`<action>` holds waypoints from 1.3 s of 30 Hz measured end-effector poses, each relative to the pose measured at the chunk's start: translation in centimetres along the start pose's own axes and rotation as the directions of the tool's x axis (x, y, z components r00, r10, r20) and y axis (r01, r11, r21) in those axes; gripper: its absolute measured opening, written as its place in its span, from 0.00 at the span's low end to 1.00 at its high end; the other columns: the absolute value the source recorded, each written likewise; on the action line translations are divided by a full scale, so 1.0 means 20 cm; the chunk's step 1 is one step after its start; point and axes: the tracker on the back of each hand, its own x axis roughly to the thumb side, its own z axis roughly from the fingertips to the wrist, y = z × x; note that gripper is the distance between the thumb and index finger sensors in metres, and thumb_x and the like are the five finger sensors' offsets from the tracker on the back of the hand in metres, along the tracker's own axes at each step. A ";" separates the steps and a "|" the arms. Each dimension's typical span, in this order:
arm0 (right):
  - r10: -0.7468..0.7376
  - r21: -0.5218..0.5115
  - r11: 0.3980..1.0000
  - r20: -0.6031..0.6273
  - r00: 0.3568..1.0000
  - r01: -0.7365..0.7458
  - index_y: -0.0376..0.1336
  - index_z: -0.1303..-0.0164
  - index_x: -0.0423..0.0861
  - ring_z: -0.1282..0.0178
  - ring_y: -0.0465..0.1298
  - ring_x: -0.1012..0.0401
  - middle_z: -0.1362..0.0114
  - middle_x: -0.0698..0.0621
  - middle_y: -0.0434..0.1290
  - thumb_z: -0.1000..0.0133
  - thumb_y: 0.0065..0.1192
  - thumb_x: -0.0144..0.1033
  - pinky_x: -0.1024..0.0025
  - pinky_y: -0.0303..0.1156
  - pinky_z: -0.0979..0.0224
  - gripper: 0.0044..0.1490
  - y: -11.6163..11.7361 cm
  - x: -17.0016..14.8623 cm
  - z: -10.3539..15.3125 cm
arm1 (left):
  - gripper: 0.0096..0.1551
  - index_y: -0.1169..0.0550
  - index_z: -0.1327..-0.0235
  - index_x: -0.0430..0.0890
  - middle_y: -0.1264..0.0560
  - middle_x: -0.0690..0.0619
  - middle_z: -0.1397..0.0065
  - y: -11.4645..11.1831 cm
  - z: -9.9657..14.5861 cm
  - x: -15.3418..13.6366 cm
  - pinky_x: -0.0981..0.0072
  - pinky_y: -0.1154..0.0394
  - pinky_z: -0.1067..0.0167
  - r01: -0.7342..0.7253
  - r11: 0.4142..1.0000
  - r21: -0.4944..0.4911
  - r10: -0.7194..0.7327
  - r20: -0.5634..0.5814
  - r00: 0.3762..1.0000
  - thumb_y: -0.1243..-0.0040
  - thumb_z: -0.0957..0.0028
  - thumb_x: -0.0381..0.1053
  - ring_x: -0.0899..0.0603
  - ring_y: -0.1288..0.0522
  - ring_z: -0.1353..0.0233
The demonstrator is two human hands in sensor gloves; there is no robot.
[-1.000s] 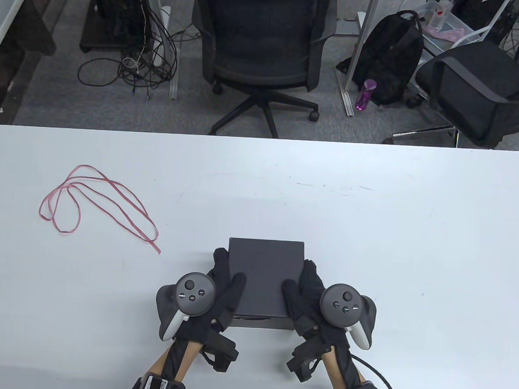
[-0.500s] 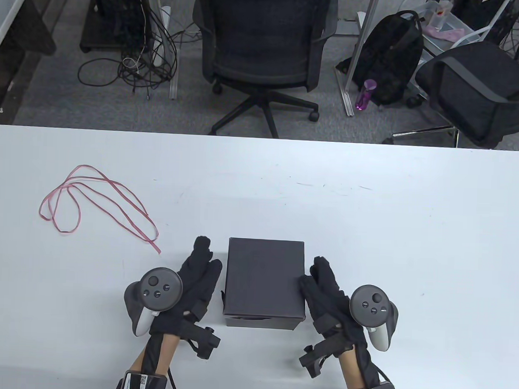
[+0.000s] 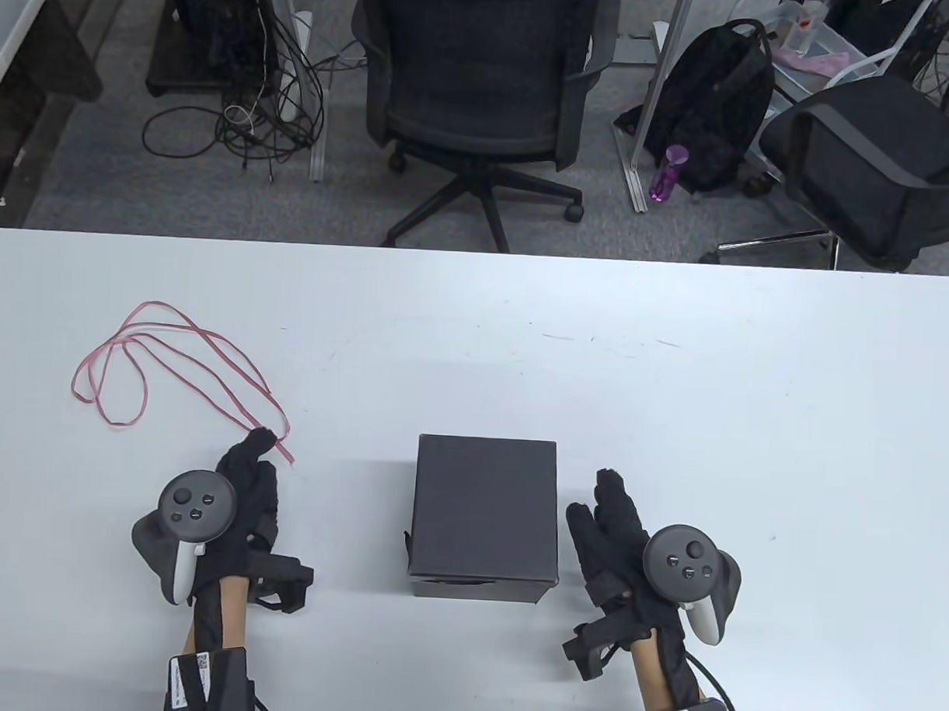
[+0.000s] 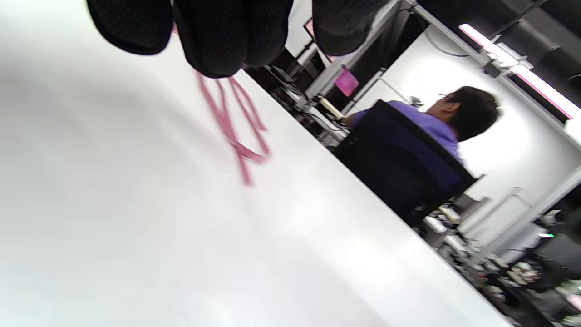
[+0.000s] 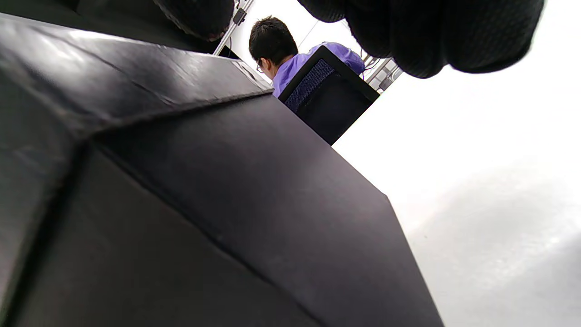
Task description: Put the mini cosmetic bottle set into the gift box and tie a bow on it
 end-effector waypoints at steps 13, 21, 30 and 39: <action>0.017 -0.011 1.000 -0.021 1.000 -0.017 0.40 0.19 0.18 0.32 0.60 0.23 0.23 0.15 0.51 0.30 0.43 0.41 0.28 0.64 0.36 0.47 -0.01 -0.04 -0.01 | 0.27 0.38 0.21 0.64 0.37 0.37 0.18 -0.13 -0.32 -0.08 0.33 0.29 0.32 0.372 0.924 -0.095 -0.382 -0.140 0.913 0.53 0.33 0.50 0.30 0.28 0.28; 0.027 -0.005 1.000 -0.040 0.999 -0.027 0.40 0.19 0.18 0.32 0.60 0.23 0.23 0.15 0.52 0.30 0.43 0.41 0.28 0.64 0.36 0.47 -0.01 -0.07 -0.02 | 0.27 0.40 0.22 0.67 0.29 0.44 0.25 -0.21 -0.51 0.02 0.37 0.26 0.33 0.560 0.822 -0.107 -0.570 -0.128 0.812 0.56 0.35 0.54 0.35 0.24 0.34; 0.055 0.030 0.998 -0.042 0.998 -0.053 0.40 0.19 0.18 0.32 0.60 0.23 0.23 0.15 0.52 0.30 0.43 0.41 0.28 0.64 0.36 0.47 0.02 -0.08 -0.04 | 0.31 0.38 0.24 0.69 0.27 0.55 0.34 -0.24 -0.64 0.02 0.42 0.25 0.32 0.680 0.707 -0.197 -0.706 -0.132 0.696 0.45 0.39 0.53 0.44 0.23 0.41; 0.069 0.038 0.997 -0.056 0.996 -0.067 0.41 0.19 0.18 0.32 0.61 0.23 0.23 0.15 0.52 0.30 0.43 0.41 0.28 0.64 0.36 0.47 0.04 -0.10 -0.04 | 0.26 0.35 0.30 0.63 0.26 0.56 0.37 -0.26 -0.66 0.03 0.45 0.24 0.33 0.730 0.648 -0.216 -0.756 -0.067 0.652 0.47 0.42 0.51 0.46 0.23 0.43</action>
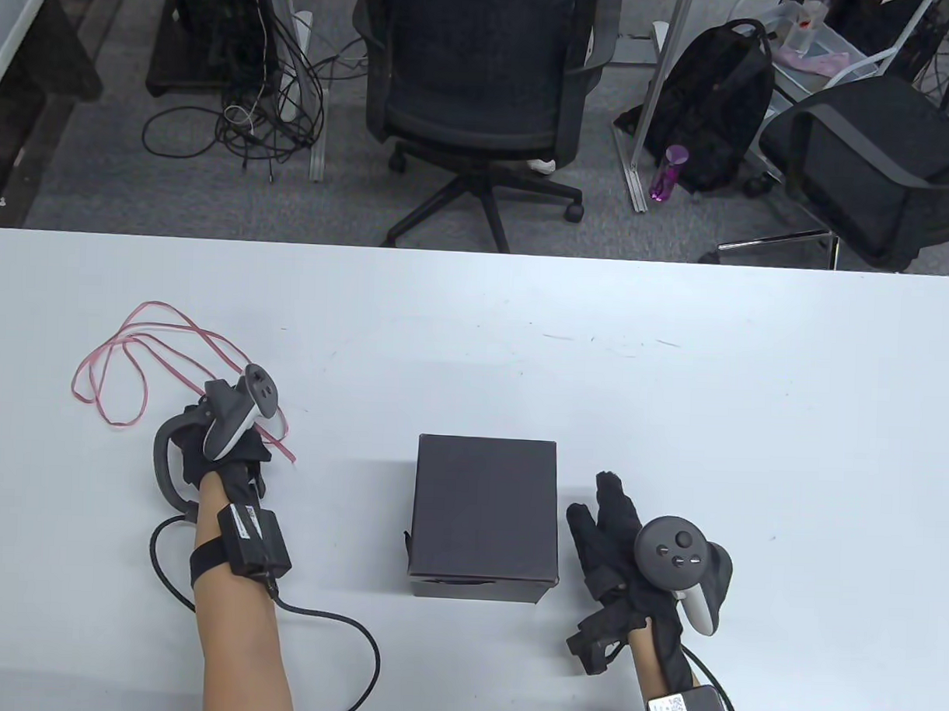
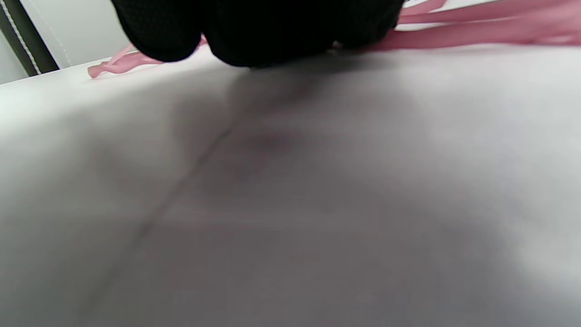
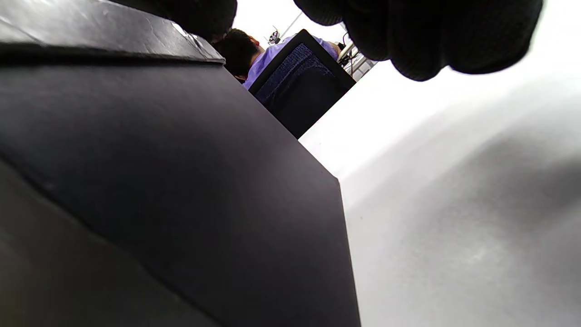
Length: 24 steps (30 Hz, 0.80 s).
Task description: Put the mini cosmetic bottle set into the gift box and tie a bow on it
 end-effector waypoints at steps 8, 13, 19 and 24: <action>0.007 0.001 1.000 0.010 1.000 -0.007 0.41 0.19 0.18 0.32 0.61 0.24 0.23 0.16 0.52 0.30 0.44 0.41 0.28 0.64 0.36 0.47 0.01 0.00 0.00 | 0.23 0.37 0.32 0.55 0.32 0.52 0.33 -0.04 0.00 -0.03 0.41 0.28 0.31 -0.103 0.993 -0.061 0.105 0.021 0.994 0.54 0.42 0.47 0.43 0.27 0.40; 0.007 -0.005 1.000 0.002 1.000 -0.007 0.41 0.19 0.18 0.32 0.61 0.24 0.23 0.16 0.52 0.30 0.44 0.41 0.28 0.64 0.36 0.47 0.00 -0.01 0.00 | 0.23 0.35 0.32 0.52 0.33 0.49 0.31 -0.03 0.02 -0.08 0.38 0.30 0.30 -0.227 0.971 -0.082 0.231 0.050 0.972 0.56 0.42 0.47 0.40 0.28 0.38; 0.009 -0.011 1.000 -0.003 1.000 -0.009 0.41 0.19 0.18 0.32 0.61 0.24 0.23 0.16 0.52 0.31 0.44 0.41 0.28 0.64 0.36 0.47 0.00 -0.02 0.00 | 0.24 0.36 0.30 0.48 0.43 0.40 0.20 0.01 0.08 -0.15 0.33 0.33 0.28 -0.362 0.932 -0.033 0.363 0.109 0.925 0.57 0.41 0.47 0.32 0.34 0.27; 0.010 -0.018 1.000 0.006 1.000 -0.010 0.41 0.19 0.18 0.32 0.61 0.24 0.23 0.16 0.52 0.31 0.44 0.41 0.28 0.64 0.36 0.47 0.00 -0.02 0.00 | 0.25 0.35 0.30 0.45 0.46 0.38 0.18 0.09 0.16 -0.18 0.28 0.37 0.27 -0.542 0.838 -0.063 0.541 0.233 0.808 0.58 0.39 0.49 0.29 0.39 0.23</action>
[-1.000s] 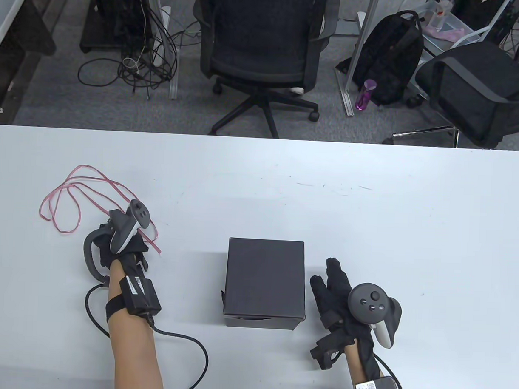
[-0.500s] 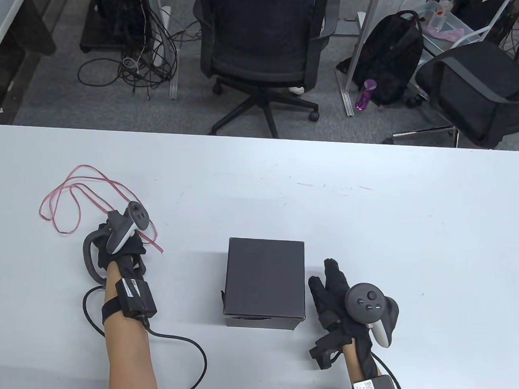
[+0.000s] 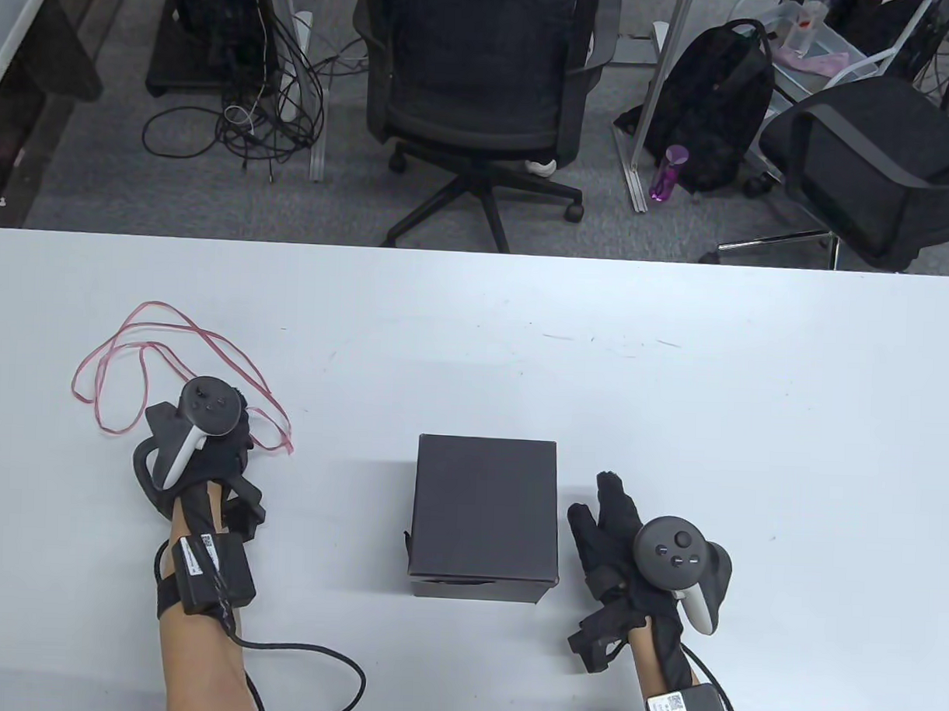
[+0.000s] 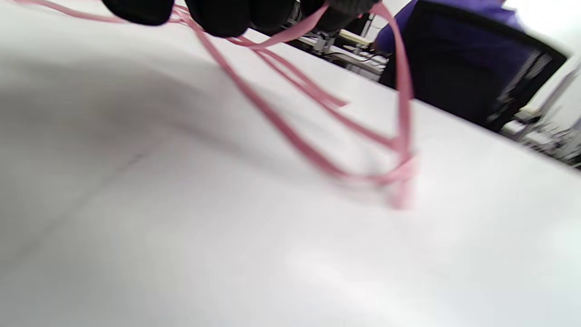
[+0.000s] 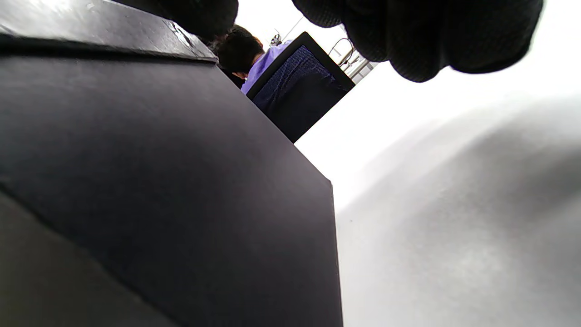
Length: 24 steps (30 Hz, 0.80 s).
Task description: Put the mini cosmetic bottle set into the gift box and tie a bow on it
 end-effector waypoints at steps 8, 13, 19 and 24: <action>-0.010 -0.027 1.000 0.011 1.000 0.011 0.42 0.19 0.19 0.32 0.61 0.24 0.23 0.16 0.53 0.31 0.44 0.41 0.28 0.64 0.36 0.46 -0.01 -0.01 0.00 | 0.22 0.30 0.37 0.47 0.34 0.42 0.20 0.10 0.17 0.15 0.27 0.39 0.26 -0.363 0.930 0.059 0.329 0.310 0.892 0.60 0.35 0.58 0.29 0.31 0.21; -0.036 -0.045 0.998 0.008 0.999 0.037 0.42 0.19 0.19 0.32 0.61 0.24 0.23 0.16 0.53 0.31 0.44 0.41 0.28 0.64 0.36 0.46 -0.02 -0.02 0.00 | 0.22 0.33 0.36 0.49 0.23 0.52 0.32 0.11 0.29 0.29 0.35 0.26 0.31 -0.494 0.868 -0.043 0.468 0.404 0.786 0.60 0.35 0.58 0.40 0.17 0.36; -0.060 -0.033 0.998 0.027 0.998 0.061 0.41 0.18 0.20 0.31 0.58 0.23 0.22 0.17 0.51 0.31 0.44 0.42 0.25 0.60 0.35 0.47 -0.04 -0.02 -0.01 | 0.22 0.34 0.34 0.49 0.23 0.56 0.41 0.04 0.51 0.51 0.61 0.18 0.55 -0.476 0.873 -0.107 0.463 0.486 0.741 0.60 0.36 0.57 0.57 0.21 0.68; -0.082 -0.038 0.996 0.060 0.995 0.084 0.40 0.17 0.22 0.29 0.53 0.21 0.20 0.17 0.48 0.31 0.43 0.43 0.21 0.56 0.35 0.47 -0.07 -0.02 -0.01 | 0.22 0.32 0.35 0.50 0.22 0.57 0.47 -0.05 0.69 0.66 0.66 0.18 0.68 -0.433 0.900 -0.046 0.386 0.542 0.746 0.58 0.36 0.58 0.58 0.23 0.73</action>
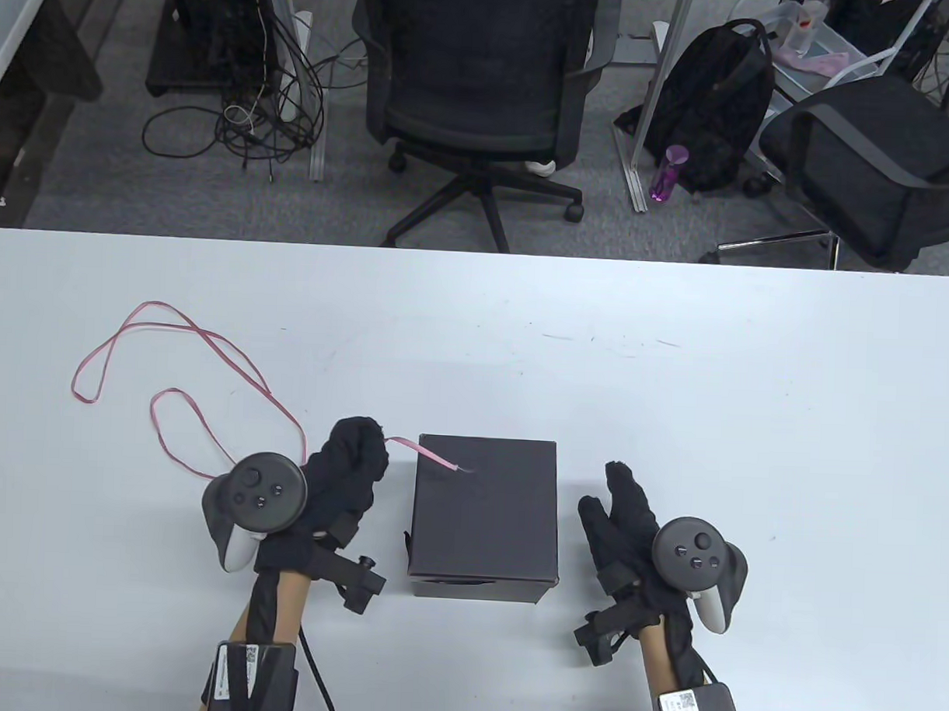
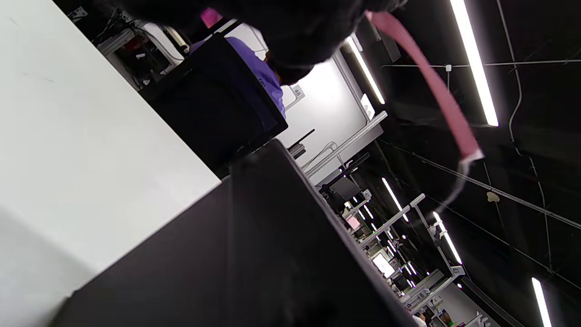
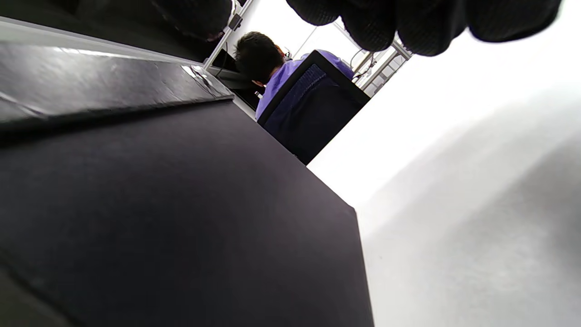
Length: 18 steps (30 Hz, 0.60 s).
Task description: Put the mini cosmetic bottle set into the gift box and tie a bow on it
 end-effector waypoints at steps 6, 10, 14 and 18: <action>0.023 -0.066 0.998 0.053 0.998 -0.020 0.42 0.18 0.22 0.34 0.59 0.27 0.23 0.19 0.52 0.31 0.45 0.46 0.32 0.61 0.36 0.48 -0.05 0.04 0.01 | 0.22 0.30 0.36 0.50 0.21 0.61 0.53 -0.13 0.06 0.12 0.68 0.19 0.72 0.146 0.989 -0.033 -0.145 0.038 0.989 0.55 0.36 0.59 0.59 0.23 0.75; 0.092 -0.060 0.995 0.176 0.980 -0.082 0.43 0.18 0.25 0.37 0.58 0.32 0.26 0.23 0.54 0.33 0.45 0.56 0.40 0.59 0.38 0.53 -0.06 0.14 0.02 | 0.22 0.28 0.37 0.50 0.20 0.63 0.57 -0.18 0.08 0.17 0.68 0.19 0.74 0.209 0.977 -0.040 -0.207 0.055 0.977 0.52 0.36 0.60 0.59 0.23 0.76; 0.209 -0.064 0.978 0.286 0.935 -0.199 0.47 0.19 0.27 0.38 0.58 0.35 0.29 0.27 0.57 0.38 0.46 0.66 0.39 0.57 0.38 0.59 -0.03 0.26 0.05 | 0.22 0.27 0.38 0.50 0.20 0.63 0.59 -0.19 0.09 0.20 0.68 0.19 0.74 0.269 0.963 -0.018 -0.267 0.071 0.961 0.51 0.37 0.60 0.59 0.23 0.77; 0.360 -0.079 0.931 0.367 0.858 -0.356 0.48 0.19 0.27 0.38 0.57 0.34 0.29 0.27 0.58 0.40 0.46 0.69 0.38 0.56 0.37 0.61 0.02 0.38 0.08 | 0.22 0.26 0.38 0.50 0.20 0.63 0.59 -0.21 0.10 0.23 0.68 0.19 0.74 0.289 0.957 -0.018 -0.286 0.093 0.954 0.51 0.37 0.60 0.59 0.23 0.77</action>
